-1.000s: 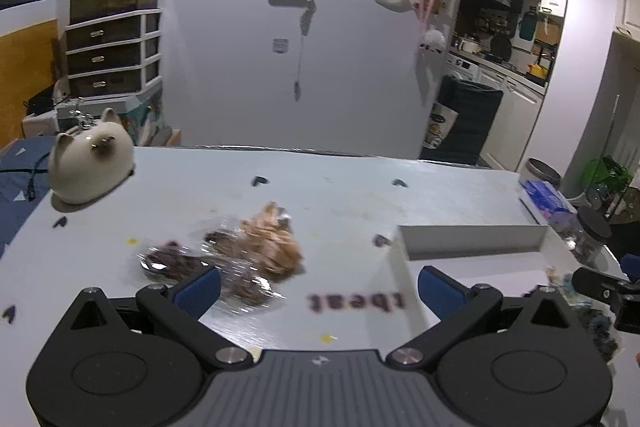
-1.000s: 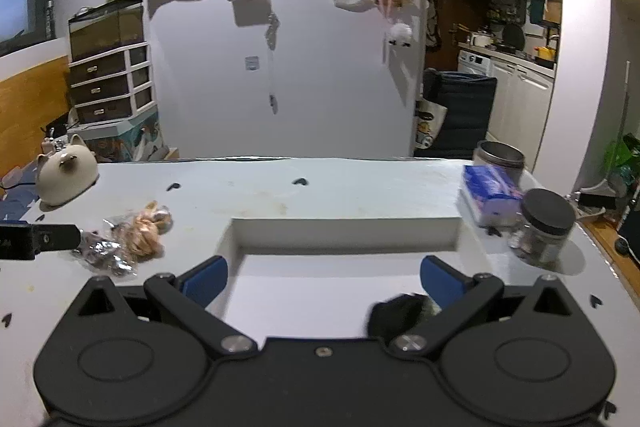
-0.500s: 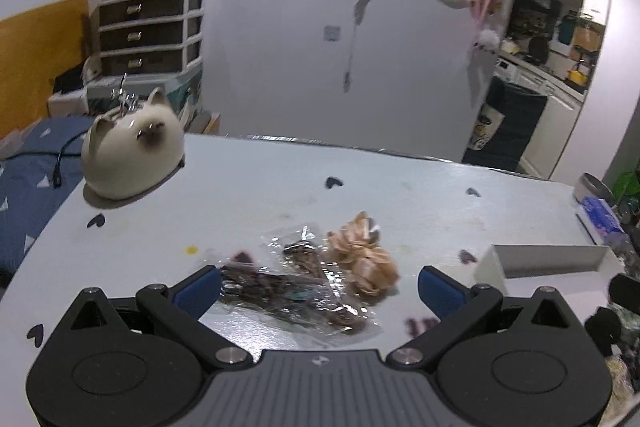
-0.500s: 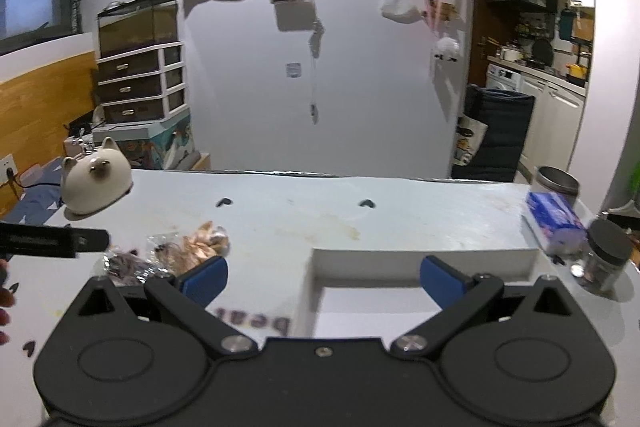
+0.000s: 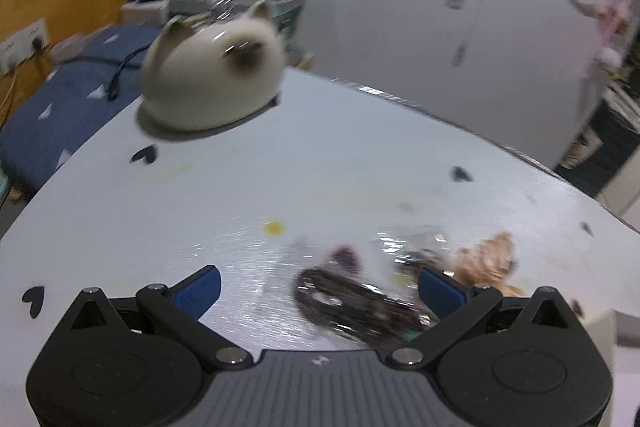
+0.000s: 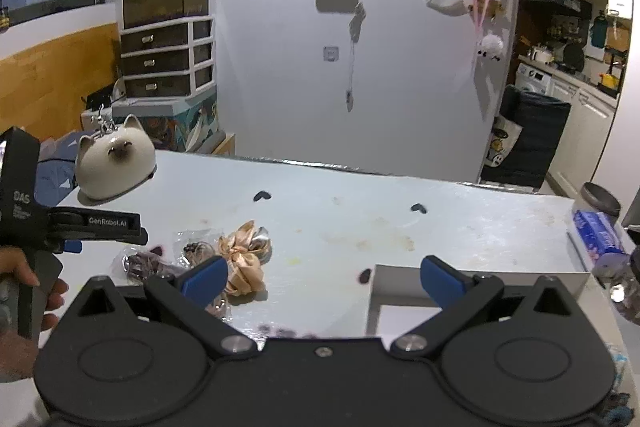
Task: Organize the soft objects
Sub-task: 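Move both tools away from the tray toward the bagged cords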
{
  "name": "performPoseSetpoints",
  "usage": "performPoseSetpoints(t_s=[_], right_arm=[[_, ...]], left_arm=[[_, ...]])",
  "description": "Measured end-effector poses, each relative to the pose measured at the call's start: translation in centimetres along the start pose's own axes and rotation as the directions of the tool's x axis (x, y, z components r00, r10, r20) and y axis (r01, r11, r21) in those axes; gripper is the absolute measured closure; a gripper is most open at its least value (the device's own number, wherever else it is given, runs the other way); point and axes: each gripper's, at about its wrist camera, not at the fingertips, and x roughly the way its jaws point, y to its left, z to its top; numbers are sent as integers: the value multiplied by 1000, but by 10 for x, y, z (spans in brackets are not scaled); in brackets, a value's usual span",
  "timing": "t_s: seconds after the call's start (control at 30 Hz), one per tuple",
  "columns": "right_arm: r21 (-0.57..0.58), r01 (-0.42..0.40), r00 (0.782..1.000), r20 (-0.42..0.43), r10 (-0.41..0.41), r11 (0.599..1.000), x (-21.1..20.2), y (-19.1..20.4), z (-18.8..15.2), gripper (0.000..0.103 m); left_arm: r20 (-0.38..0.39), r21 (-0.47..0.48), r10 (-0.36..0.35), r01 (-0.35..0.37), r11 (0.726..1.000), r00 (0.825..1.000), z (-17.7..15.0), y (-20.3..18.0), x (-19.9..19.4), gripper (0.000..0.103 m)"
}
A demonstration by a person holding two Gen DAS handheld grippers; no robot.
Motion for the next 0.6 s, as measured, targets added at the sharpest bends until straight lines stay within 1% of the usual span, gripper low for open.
performPoseSetpoints(t_s=[0.07, 0.17, 0.23, 0.33, 0.37, 0.4, 0.5, 0.53, 0.6], right_arm=[[6, -21, 1000, -20, 21, 1000, 10, 5, 2, 0], [13, -60, 997, -52, 61, 998, 26, 15, 7, 2], [14, -94, 992, -78, 95, 995, 38, 22, 8, 18], [18, -136, 982, -126, 137, 991, 57, 34, 9, 28], [19, -147, 979, -142, 149, 989, 64, 39, 9, 30], [22, -159, 974, -160, 160, 987, 70, 42, 8, 34], [30, -183, 959, -215, 185, 983, 88, 53, 5, 50], [29, -186, 954, -235, 187, 982, 94, 57, 4, 53], [32, -194, 945, -260, 196, 980, 103, 62, 1, 55]], left_arm=[[-20, -24, 19, -19, 1000, 1000, 3, 8, 10, 0], [-43, -36, 24, -26, 999, 999, 8, 13, 22, 0], [-49, -35, 27, -29, 999, 998, 8, 13, 28, 0], [-67, -32, 12, -14, 999, 998, 8, 12, 36, 0], [-72, -24, 2, -4, 1000, 997, 8, 11, 40, 0], [-76, -10, -6, 5, 1000, 997, 7, 8, 42, 0], [-93, 76, -48, 55, 996, 995, 4, 3, 50, 0], [-96, 102, -53, 62, 993, 994, 4, 3, 53, 0], [-106, 155, -57, 73, 985, 993, 1, 5, 55, 1]])
